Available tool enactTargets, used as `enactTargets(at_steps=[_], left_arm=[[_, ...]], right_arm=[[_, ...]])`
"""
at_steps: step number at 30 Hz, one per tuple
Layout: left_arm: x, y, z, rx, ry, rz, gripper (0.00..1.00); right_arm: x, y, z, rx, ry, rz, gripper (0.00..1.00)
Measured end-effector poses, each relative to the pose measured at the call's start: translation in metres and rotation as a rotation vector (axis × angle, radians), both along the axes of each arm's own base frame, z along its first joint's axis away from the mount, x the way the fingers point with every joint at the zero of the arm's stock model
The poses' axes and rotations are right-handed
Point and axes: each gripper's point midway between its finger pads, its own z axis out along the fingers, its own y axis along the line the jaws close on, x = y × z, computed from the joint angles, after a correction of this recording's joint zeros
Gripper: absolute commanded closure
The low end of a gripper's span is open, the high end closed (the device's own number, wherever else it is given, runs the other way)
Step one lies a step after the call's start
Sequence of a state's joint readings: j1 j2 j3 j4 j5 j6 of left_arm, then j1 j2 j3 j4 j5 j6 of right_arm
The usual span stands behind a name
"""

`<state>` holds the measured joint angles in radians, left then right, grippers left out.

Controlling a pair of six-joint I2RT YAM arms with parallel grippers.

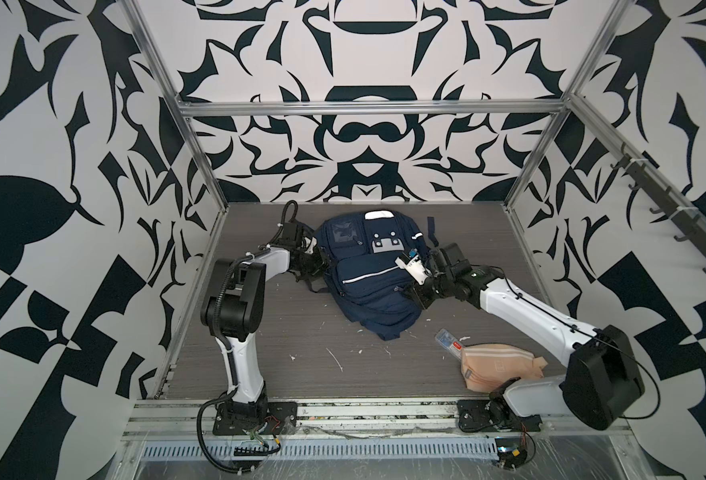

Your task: Pack the student bag

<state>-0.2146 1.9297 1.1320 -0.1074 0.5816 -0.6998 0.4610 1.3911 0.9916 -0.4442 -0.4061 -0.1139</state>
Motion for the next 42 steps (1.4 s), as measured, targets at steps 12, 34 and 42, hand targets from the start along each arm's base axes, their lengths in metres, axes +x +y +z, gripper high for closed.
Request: enactTargets(at_steps=[12, 34, 42], left_arm=[[-0.053, 0.01, 0.033, -0.107, -0.003, 0.334, 1.0], [-0.045, -0.011, 0.038, -0.263, 0.092, 0.628, 1.0], [-0.031, -0.008, 0.051, -0.296, 0.019, 0.699, 1.0]], right_arm=[[0.064, -0.012, -0.004, -0.108, 0.026, -0.072, 1.0], [-0.03, 0.056, -0.022, -0.206, 0.022, 0.302, 1.0], [-0.012, 0.074, -0.044, -0.22, 0.146, 0.099, 1.0]])
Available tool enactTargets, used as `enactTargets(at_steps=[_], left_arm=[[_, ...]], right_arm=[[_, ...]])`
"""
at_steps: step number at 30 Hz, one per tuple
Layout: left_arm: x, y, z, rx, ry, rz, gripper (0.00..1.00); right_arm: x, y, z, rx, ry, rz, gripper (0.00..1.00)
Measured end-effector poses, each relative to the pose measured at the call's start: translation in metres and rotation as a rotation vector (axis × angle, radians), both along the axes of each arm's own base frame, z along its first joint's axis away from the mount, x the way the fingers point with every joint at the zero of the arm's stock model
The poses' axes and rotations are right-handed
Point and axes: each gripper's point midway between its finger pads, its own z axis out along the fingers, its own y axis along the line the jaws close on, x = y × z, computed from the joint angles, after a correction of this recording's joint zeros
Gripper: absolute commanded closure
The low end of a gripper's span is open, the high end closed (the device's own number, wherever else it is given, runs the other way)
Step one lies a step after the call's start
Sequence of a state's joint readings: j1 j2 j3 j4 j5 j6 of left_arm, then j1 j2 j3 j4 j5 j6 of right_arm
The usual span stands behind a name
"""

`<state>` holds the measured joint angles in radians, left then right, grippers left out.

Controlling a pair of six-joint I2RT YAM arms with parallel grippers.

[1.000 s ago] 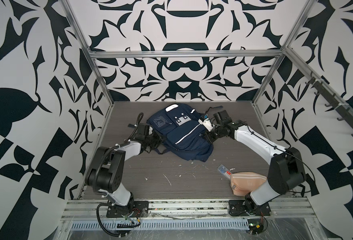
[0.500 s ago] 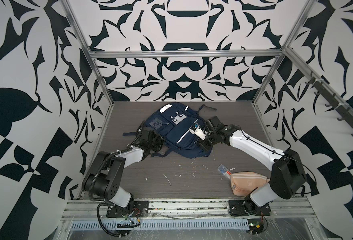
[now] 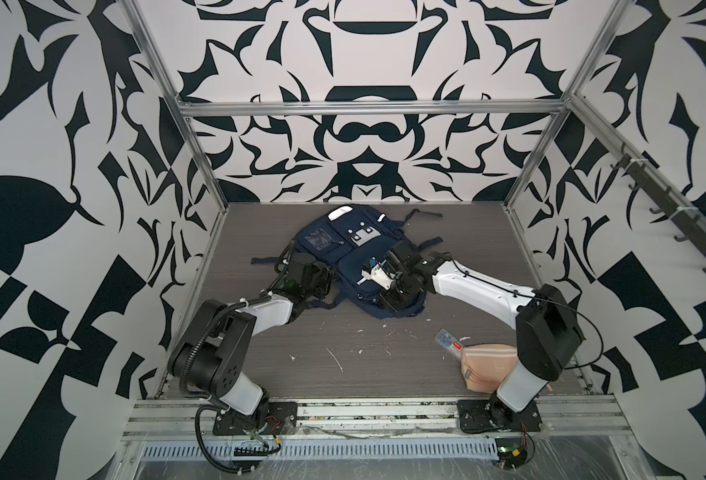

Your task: Pack the student bag

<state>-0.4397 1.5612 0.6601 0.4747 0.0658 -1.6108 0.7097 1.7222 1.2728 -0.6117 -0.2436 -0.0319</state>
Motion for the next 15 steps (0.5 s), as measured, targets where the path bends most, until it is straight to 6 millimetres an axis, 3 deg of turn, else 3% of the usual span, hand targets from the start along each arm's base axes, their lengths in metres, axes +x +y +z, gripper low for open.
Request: enactTargets(at_steps=[5, 8, 9, 10, 12, 13, 14, 15], left_arm=[[-0.001, 0.007, 0.006, 0.001, -0.025, 0.046, 1.0], [-0.007, 0.014, 0.007, 0.012, -0.027, 0.064, 1.0], [-0.009, 0.015, 0.007, 0.019, -0.022, 0.065, 0.96], [-0.01, 0.016, 0.005, 0.028, -0.017, 0.063, 0.78], [-0.016, 0.015, -0.001, 0.055, 0.004, 0.032, 0.31], [-0.021, 0.011, -0.006, 0.065, 0.026, -0.006, 0.14], [-0.028, 0.006, -0.008, 0.077, 0.045, -0.054, 0.01], [-0.036, -0.001, -0.009, 0.088, 0.06, -0.107, 0.01]], right_arm=[[0.019, -0.001, 0.004, -0.004, -0.05, -0.134, 1.0], [0.028, -0.003, 0.018, 0.008, -0.11, -0.163, 1.0], [0.031, -0.005, 0.026, 0.018, -0.133, -0.173, 1.0], [0.035, -0.007, 0.034, 0.032, -0.157, -0.186, 1.0], [0.045, -0.01, 0.055, 0.079, -0.214, -0.213, 1.0], [0.05, -0.013, 0.064, 0.102, -0.243, -0.227, 1.0], [0.055, -0.016, 0.073, 0.126, -0.274, -0.243, 1.0], [0.06, -0.019, 0.079, 0.145, -0.295, -0.257, 1.0]])
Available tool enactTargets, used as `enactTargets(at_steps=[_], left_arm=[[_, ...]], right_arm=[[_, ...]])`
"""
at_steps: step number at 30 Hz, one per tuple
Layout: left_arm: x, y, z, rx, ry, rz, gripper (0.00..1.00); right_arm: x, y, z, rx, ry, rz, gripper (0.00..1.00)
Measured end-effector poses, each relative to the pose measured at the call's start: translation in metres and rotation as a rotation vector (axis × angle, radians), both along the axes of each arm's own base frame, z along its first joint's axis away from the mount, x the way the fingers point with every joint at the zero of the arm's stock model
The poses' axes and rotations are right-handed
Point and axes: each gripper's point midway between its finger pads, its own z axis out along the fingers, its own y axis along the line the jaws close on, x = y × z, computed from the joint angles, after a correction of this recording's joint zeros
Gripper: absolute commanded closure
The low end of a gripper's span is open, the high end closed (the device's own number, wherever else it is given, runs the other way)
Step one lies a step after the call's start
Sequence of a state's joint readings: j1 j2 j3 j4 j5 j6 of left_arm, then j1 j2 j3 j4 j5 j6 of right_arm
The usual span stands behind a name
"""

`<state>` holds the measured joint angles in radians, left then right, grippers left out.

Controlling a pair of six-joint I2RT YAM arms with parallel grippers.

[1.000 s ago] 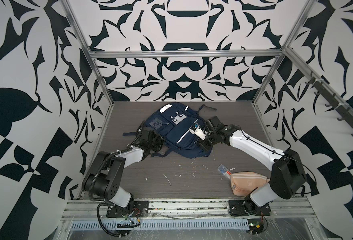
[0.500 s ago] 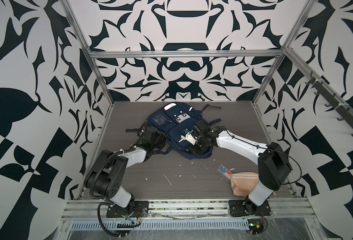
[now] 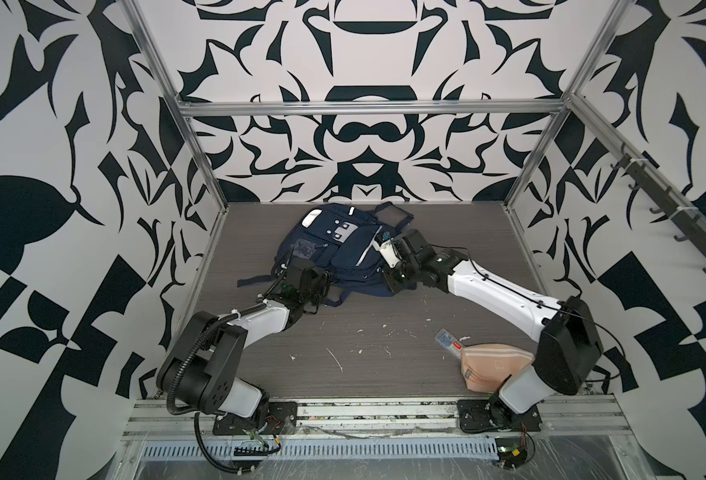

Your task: Pack the student bag

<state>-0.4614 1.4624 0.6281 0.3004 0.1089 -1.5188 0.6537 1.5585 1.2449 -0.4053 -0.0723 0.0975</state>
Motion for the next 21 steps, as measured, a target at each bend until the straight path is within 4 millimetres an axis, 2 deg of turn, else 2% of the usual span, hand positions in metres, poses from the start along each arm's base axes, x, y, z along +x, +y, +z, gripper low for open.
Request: enactTargets(at_steps=[3, 5, 10, 13, 17, 21], left_arm=[[-0.019, -0.007, 0.011, 0.049, 0.007, -0.13, 0.01], [-0.028, -0.002, 0.024, 0.092, -0.011, -0.185, 0.01], [-0.038, 0.044, 0.061, 0.228, -0.085, -0.22, 0.0], [-0.031, 0.075, 0.074, 0.333, -0.105, -0.234, 0.01], [-0.002, 0.11, 0.068, 0.481, -0.075, -0.287, 0.01], [0.026, 0.131, 0.034, 0.541, -0.013, -0.364, 0.01]], right_arm=[[0.012, -0.016, 0.001, 0.026, -0.034, -0.038, 1.0], [0.016, -0.028, -0.006, 0.018, -0.025, -0.052, 1.0], [0.024, -0.052, -0.017, 0.005, -0.006, -0.061, 1.0], [0.029, -0.059, -0.017, 0.003, -0.014, -0.053, 1.0], [0.03, -0.06, -0.022, -0.008, -0.006, -0.025, 1.0], [0.032, -0.058, -0.025, -0.02, -0.002, -0.001, 1.0]])
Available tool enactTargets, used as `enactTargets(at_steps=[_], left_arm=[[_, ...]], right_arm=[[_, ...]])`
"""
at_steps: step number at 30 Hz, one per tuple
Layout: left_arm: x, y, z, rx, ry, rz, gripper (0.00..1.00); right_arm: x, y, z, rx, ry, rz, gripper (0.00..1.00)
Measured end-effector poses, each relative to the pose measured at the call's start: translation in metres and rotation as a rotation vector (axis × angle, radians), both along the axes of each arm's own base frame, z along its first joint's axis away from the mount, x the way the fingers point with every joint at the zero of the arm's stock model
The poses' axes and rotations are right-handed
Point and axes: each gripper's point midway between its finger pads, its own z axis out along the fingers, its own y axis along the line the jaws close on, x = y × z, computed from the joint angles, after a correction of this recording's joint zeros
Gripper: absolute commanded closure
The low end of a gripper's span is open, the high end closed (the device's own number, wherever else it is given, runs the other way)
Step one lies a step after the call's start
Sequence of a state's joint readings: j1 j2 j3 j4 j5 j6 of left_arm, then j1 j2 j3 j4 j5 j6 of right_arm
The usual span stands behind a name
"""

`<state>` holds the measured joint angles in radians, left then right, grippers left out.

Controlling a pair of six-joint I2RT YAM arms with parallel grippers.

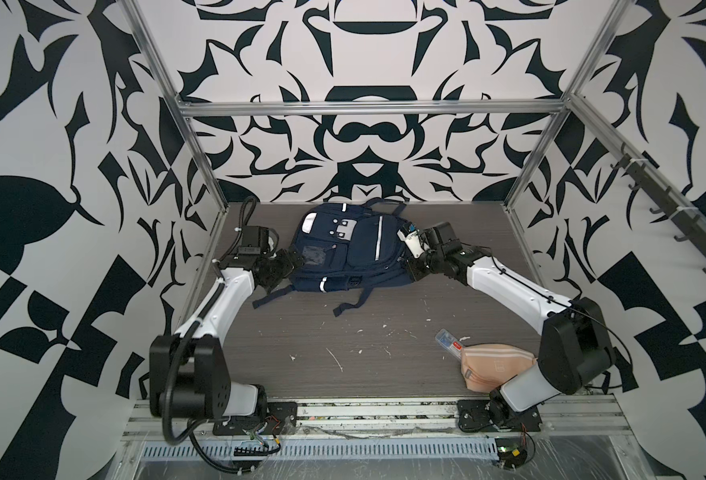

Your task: Pack the student bag

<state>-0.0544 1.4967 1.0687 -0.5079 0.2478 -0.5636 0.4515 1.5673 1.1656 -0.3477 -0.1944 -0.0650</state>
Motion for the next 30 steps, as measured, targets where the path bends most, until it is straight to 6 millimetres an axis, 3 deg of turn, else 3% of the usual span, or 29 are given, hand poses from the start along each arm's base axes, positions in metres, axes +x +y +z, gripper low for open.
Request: enactTargets(at_steps=[5, 7, 10, 14, 15, 24, 30], left_arm=[[0.026, -0.004, -0.04, 0.007, 0.072, -0.109, 0.0], [0.025, -0.011, -0.053, -0.021, 0.1, -0.142, 0.1], [0.019, -0.022, -0.061, -0.062, 0.122, -0.169, 0.4], [0.01, -0.029, -0.07, -0.102, 0.121, -0.153, 0.96], [0.006, -0.031, -0.072, -0.13, 0.122, -0.139, 1.0], [-0.014, -0.046, -0.066, -0.305, 0.098, -0.015, 1.0], [-0.023, -0.045, -0.066, -0.361, 0.119, 0.068, 1.0]], right_arm=[[0.003, 0.003, 0.0, -0.003, -0.003, 0.021, 1.0], [0.003, 0.004, 0.0, -0.005, -0.002, 0.024, 1.0], [0.004, 0.004, -0.001, -0.007, 0.002, 0.024, 1.0], [0.01, -0.005, -0.003, -0.026, -0.004, -0.011, 1.0], [0.012, -0.009, -0.005, -0.032, -0.004, -0.023, 1.0], [0.014, -0.013, -0.012, -0.134, -0.014, 0.013, 1.0], [-0.001, -0.009, -0.021, -0.163, -0.014, 0.089, 1.0]])
